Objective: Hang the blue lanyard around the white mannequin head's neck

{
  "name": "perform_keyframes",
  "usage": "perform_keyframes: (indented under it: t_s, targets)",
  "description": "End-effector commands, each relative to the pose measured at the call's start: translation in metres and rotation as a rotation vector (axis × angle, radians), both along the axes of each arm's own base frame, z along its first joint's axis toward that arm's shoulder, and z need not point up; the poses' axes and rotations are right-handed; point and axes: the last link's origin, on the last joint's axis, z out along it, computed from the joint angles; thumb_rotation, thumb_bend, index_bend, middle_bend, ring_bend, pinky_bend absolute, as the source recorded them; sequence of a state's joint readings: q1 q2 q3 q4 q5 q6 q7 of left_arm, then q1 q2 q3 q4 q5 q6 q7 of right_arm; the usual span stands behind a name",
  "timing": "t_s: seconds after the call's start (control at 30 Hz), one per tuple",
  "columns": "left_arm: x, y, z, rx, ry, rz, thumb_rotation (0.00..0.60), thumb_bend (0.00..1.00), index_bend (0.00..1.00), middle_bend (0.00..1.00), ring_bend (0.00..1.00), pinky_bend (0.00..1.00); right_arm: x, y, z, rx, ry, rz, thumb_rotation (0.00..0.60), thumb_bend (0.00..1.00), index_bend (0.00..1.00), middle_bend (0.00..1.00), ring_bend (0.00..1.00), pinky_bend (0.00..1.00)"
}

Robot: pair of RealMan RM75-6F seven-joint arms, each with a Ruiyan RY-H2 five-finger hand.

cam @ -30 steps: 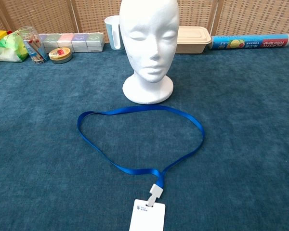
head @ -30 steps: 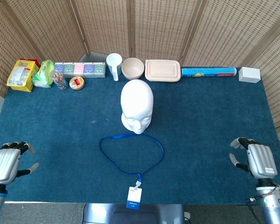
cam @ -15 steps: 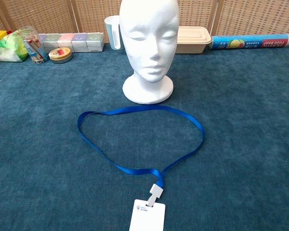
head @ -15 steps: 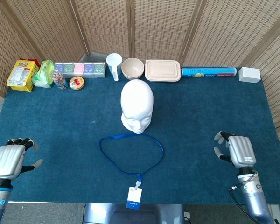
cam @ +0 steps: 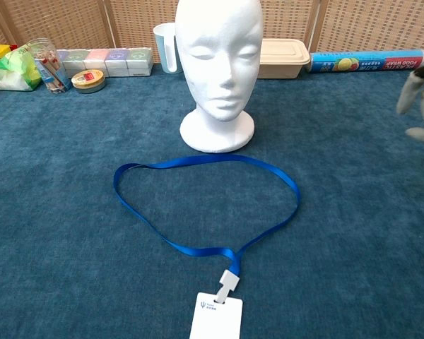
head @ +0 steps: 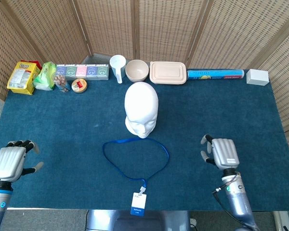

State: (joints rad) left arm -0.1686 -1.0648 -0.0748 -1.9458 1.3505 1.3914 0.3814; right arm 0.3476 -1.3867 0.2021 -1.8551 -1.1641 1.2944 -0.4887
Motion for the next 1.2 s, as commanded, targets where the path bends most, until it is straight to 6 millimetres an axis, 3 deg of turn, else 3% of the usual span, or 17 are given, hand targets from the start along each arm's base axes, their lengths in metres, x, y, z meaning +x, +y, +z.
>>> perform_keyframes:
  t_s: [0.03,0.6,1.2]
  targets:
    - [-0.001,0.0,0.001,0.001,0.002,0.0,0.569,0.19,0.52,0.46,0.41,0.33,0.011,0.0,-0.013,0.039,-0.004,0.006,0.597,0.35,0.45,0.74,0.92,0.96]
    - [-0.007,0.003,0.008,0.026,0.007,0.002,0.569,0.19,0.52,0.46,0.4,0.33,0.055,-0.003,-0.063,0.117,-0.016,0.075,0.598,0.34,0.45,0.79,0.99,0.99]
    - [-0.017,0.003,0.009,0.019,0.0,0.022,0.567,0.19,0.52,0.46,0.4,0.33,0.081,-0.013,-0.103,0.186,0.021,0.059,0.596,0.34,0.45,0.8,0.99,1.0]
